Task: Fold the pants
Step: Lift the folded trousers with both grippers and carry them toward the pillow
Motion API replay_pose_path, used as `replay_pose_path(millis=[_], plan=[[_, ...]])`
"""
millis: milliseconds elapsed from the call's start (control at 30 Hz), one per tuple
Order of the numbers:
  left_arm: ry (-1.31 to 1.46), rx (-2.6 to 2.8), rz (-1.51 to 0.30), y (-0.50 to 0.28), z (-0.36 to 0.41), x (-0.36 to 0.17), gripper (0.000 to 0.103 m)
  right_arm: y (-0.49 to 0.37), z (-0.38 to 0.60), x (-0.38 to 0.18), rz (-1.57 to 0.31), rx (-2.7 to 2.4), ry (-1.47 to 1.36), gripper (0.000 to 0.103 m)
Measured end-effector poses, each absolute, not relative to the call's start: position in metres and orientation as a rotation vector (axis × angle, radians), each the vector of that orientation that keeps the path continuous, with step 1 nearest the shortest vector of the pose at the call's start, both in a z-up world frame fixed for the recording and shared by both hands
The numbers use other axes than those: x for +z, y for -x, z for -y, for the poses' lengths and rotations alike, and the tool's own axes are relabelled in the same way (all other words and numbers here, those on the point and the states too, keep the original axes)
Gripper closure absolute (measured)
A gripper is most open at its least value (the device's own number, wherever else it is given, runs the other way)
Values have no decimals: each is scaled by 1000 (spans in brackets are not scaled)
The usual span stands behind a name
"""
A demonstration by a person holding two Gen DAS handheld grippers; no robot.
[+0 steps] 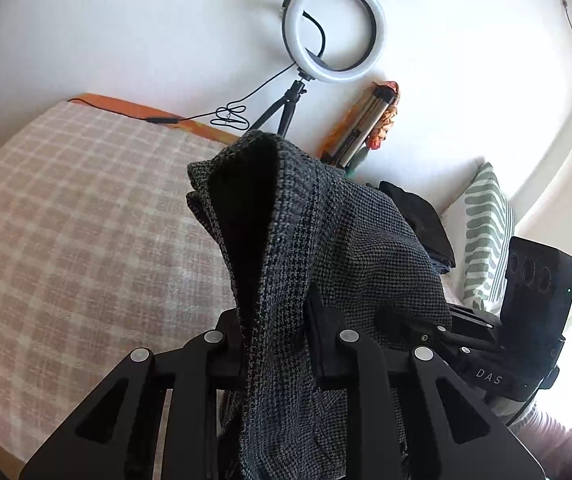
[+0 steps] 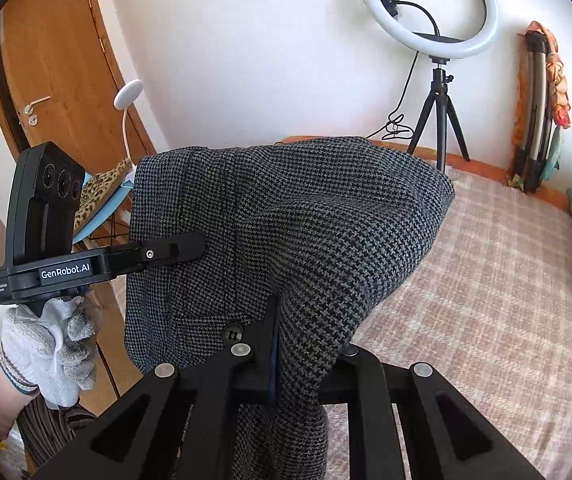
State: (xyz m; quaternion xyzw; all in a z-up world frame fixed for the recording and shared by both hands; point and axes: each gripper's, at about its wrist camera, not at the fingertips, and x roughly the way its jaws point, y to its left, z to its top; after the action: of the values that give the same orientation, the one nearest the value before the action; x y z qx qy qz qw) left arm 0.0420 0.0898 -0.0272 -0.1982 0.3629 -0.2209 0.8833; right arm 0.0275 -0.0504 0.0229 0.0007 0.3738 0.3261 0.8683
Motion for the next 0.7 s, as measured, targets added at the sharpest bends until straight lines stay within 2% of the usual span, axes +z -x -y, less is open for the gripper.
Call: replay_pose_path(millis=[333,700], plan=[[350,-587,-723,-52,-18,5,84,-8,126,54,-724,559,-2,93],[308,-733,-665,-81,93,55,84,-8,238,95,-641,398,-6,93]])
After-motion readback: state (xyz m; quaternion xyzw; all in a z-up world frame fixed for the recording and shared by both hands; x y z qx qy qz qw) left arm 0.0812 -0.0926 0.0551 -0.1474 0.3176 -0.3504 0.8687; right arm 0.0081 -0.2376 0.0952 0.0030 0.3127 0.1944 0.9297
